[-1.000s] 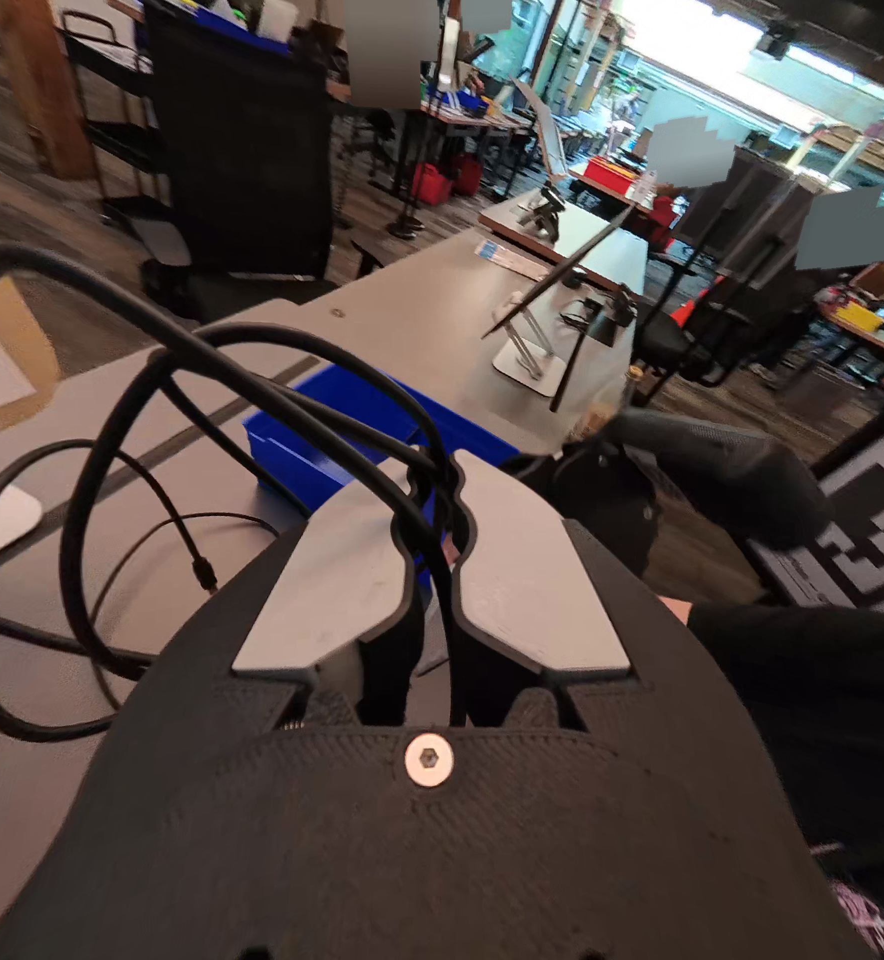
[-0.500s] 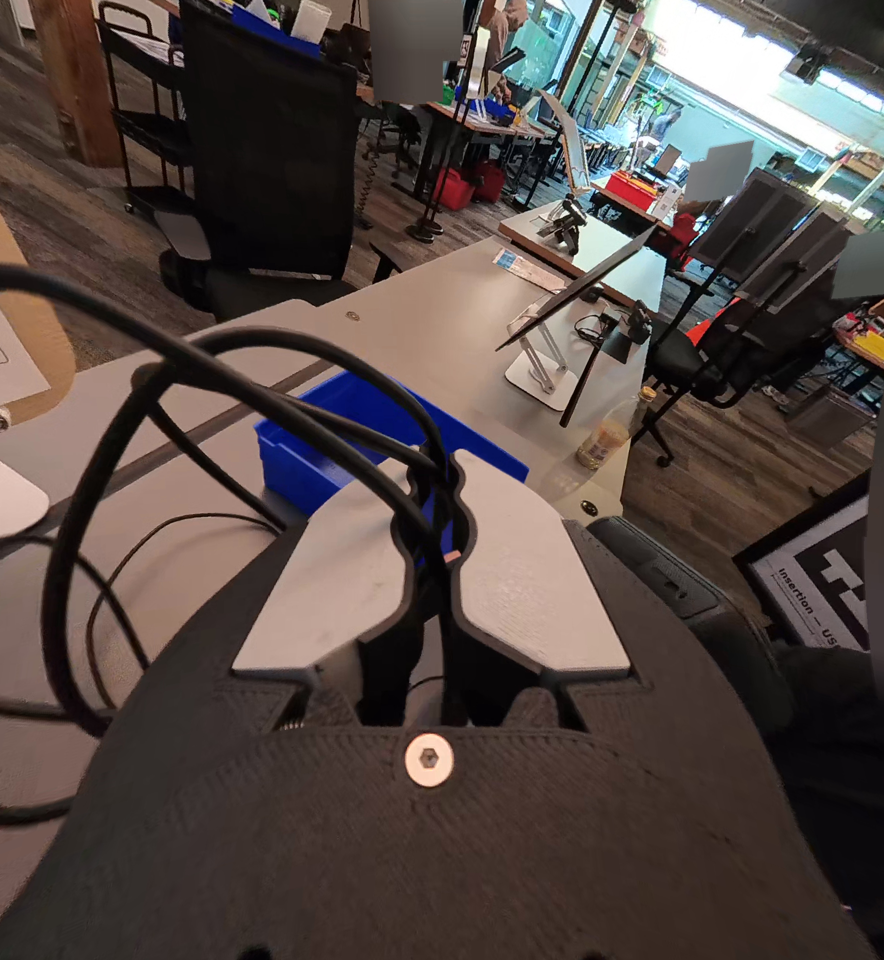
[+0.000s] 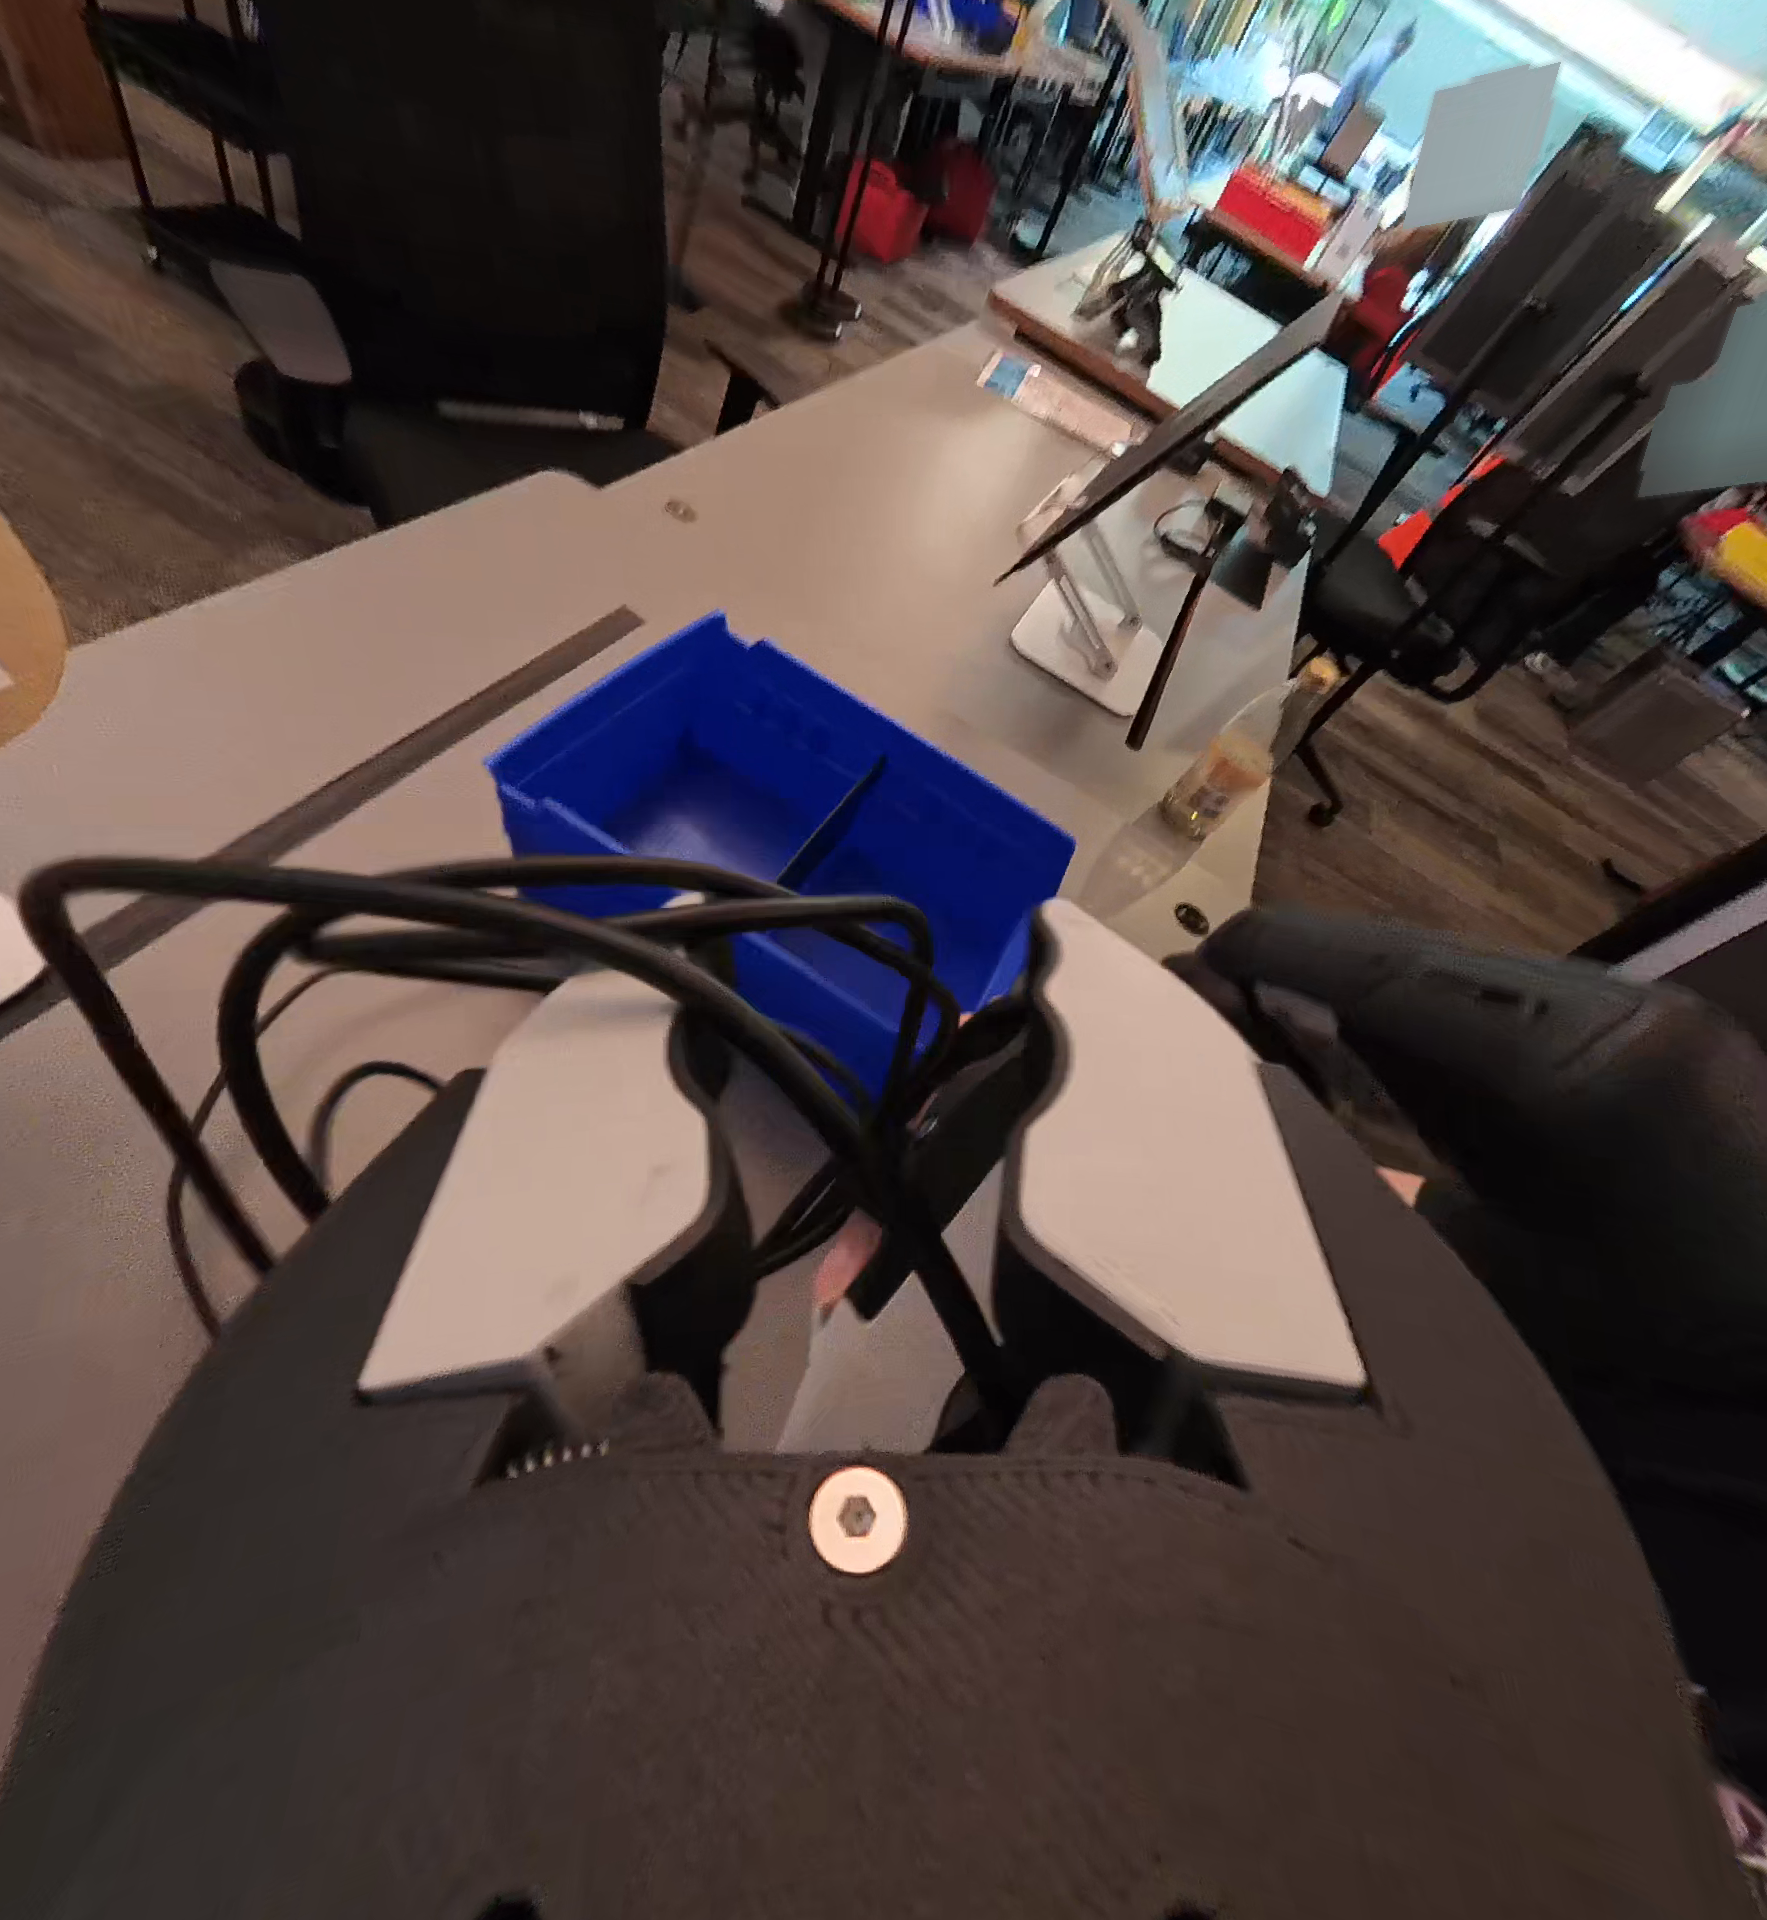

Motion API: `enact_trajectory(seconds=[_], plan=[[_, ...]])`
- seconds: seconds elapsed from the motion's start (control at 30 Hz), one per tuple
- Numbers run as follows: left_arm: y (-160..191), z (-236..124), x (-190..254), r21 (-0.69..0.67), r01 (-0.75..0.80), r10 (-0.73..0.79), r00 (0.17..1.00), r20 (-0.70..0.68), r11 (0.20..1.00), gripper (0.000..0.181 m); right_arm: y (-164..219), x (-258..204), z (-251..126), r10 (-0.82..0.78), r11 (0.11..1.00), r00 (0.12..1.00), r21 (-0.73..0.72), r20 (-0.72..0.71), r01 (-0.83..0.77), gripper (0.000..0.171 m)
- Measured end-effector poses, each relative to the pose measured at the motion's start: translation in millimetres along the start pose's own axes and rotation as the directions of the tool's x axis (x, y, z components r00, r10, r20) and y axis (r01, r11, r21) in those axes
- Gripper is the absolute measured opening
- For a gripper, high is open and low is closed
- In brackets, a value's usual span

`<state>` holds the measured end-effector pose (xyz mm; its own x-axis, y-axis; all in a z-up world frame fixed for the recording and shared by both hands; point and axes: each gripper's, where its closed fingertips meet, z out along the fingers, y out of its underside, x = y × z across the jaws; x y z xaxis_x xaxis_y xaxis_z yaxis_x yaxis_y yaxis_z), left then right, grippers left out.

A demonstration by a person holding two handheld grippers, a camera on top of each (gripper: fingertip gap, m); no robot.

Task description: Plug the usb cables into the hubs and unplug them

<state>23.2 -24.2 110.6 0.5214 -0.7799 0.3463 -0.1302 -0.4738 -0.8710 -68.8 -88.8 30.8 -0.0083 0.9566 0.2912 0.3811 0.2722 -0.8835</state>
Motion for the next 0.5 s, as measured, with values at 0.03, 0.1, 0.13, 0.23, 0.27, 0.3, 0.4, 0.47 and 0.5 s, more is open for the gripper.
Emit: enact_trajectory(seconds=[0.03,0.1,0.13,0.23,0.27,0.3,0.4,0.47,0.5], plan=[[4.0,-0.3,-4.2,-0.019,0.001,-0.001,1.0,0.008,1.0,0.062,-2.8,-0.1,-1.5,0.017,0.999,1.0,0.03,0.019,-0.018,0.005],[6.5,-7.2,-11.6,-0.002,0.006,-0.006,1.0,0.01,1.0,0.068,-7.9,2.4,-5.6,0.065,0.993,0.996,0.093,0.058,-0.07,0.004],[6.2,-14.0,-15.2,0.031,0.011,-0.012,1.0,0.007,0.999,0.068,-9.6,5.6,-8.0,0.089,0.988,0.994,0.122,0.069,-0.097,0.004],[10.5,-44.6,-26.2,0.159,0.039,-0.037,0.999,-0.018,0.987,0.07,-17.5,18.6,-19.7,0.161,0.953,0.981,0.242,0.106,-0.182,0.004],[15.0,-56.4,-30.1,0.205,0.056,-0.05,0.998,-0.036,0.977,0.072,-20.5,23.2,-25.0,0.191,0.933,0.973,0.284,0.127,-0.22,0.004],[20.5,-68.2,-33.5,0.252,0.077,-0.063,0.996,-0.062,0.965,0.071,-23.5,28.5,-30.4,0.226,0.908,0.963,0.325,0.15,-0.264,0.004],[40.4,-96.1,-31.6,0.391,0.108,-0.029,0.979,-0.201,0.914,0.066,-33.9,38.8,-47.2,0.306,0.802,0.912,0.442,0.273,-0.402,0.004],[55.9,-97.4,-31.3,0.434,0.124,-0.012,0.968,-0.252,0.892,0.061,-44.0,39.4,-58.7,0.309,0.71,0.869,0.514,0.386,-0.481,0.004],[62.9,-94.4,-26.8,0.438,0.126,0.005,0.959,-0.285,0.89,0.062,-48.2,38.3,-63.1,0.296,0.669,0.851,0.541,0.434,-0.509,0.005]])
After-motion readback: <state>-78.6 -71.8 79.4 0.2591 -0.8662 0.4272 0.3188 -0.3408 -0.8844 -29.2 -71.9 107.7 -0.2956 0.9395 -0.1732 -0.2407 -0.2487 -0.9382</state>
